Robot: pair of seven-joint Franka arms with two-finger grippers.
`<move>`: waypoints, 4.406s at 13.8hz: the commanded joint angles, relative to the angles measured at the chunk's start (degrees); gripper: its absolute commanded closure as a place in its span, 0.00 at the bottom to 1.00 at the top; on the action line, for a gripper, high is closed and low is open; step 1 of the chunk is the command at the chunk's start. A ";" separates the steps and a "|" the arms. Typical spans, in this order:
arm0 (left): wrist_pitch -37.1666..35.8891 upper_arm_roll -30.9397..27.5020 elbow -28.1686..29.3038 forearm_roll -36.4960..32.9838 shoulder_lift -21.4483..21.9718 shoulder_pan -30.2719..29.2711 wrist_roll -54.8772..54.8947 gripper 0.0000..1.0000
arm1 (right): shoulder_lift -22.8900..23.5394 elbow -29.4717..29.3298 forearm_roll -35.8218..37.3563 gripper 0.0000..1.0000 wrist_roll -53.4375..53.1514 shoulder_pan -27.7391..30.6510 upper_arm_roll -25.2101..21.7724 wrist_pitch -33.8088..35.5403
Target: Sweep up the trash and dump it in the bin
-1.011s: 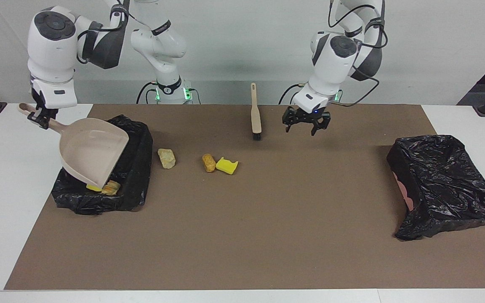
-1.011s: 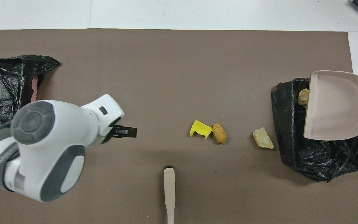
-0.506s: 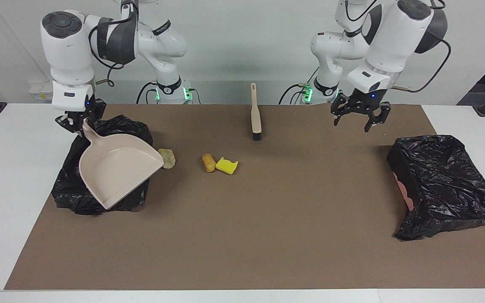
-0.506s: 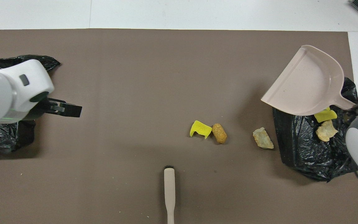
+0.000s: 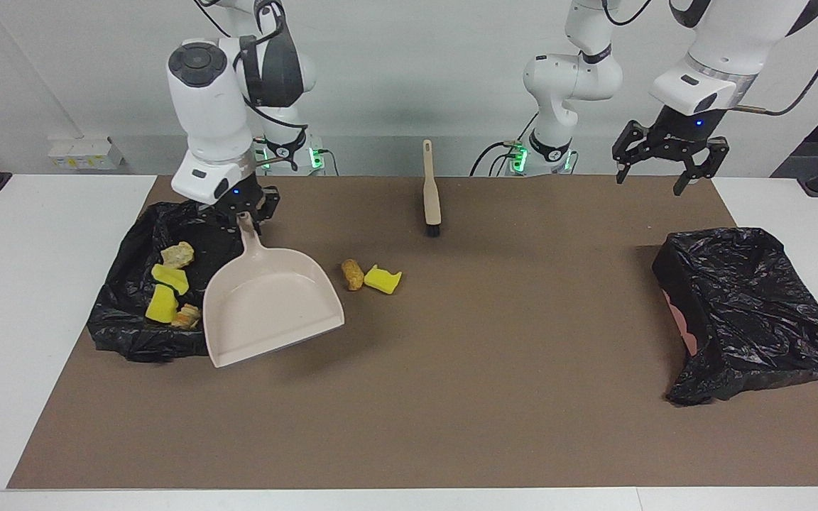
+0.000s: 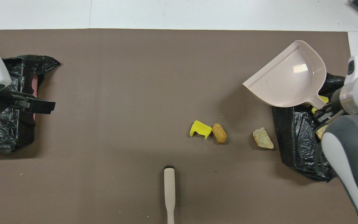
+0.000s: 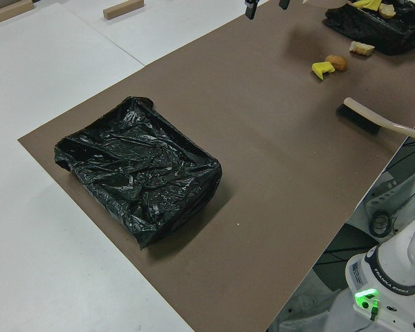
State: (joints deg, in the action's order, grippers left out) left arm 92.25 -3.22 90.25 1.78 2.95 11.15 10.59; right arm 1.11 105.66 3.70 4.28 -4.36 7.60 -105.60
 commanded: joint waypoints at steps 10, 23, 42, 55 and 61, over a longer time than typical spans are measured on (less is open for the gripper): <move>-2.96 1.28 -2.35 -0.99 -1.19 -3.07 0.04 0.00 | 26.20 -17.30 -0.19 1.00 -46.87 -24.28 -0.30 -15.78; -0.50 2.25 -1.48 -0.90 -1.45 -3.25 0.13 0.00 | 21.76 -16.01 1.58 0.00 -48.32 -25.79 0.31 -5.86; 28.14 26.14 6.08 -9.42 -19.81 -2.10 -33.67 0.00 | -1.64 25.20 -11.17 0.00 -60.79 -40.72 4.97 -19.11; 44.24 28.27 12.50 -10.48 -27.82 1.33 -45.93 0.33 | -3.57 29.61 -19.08 1.00 -59.37 -43.01 5.15 -18.59; 43.54 28.18 12.24 -10.57 -27.56 0.19 -43.66 1.00 | -9.09 29.25 -19.60 1.00 -61.85 -38.99 4.80 -12.80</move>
State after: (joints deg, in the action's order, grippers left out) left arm 135.71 25.00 102.22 -7.57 -25.25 12.13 -33.88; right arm -2.92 133.61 -14.59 -56.84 -46.19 12.35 -121.68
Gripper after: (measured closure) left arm 0.674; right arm 0.744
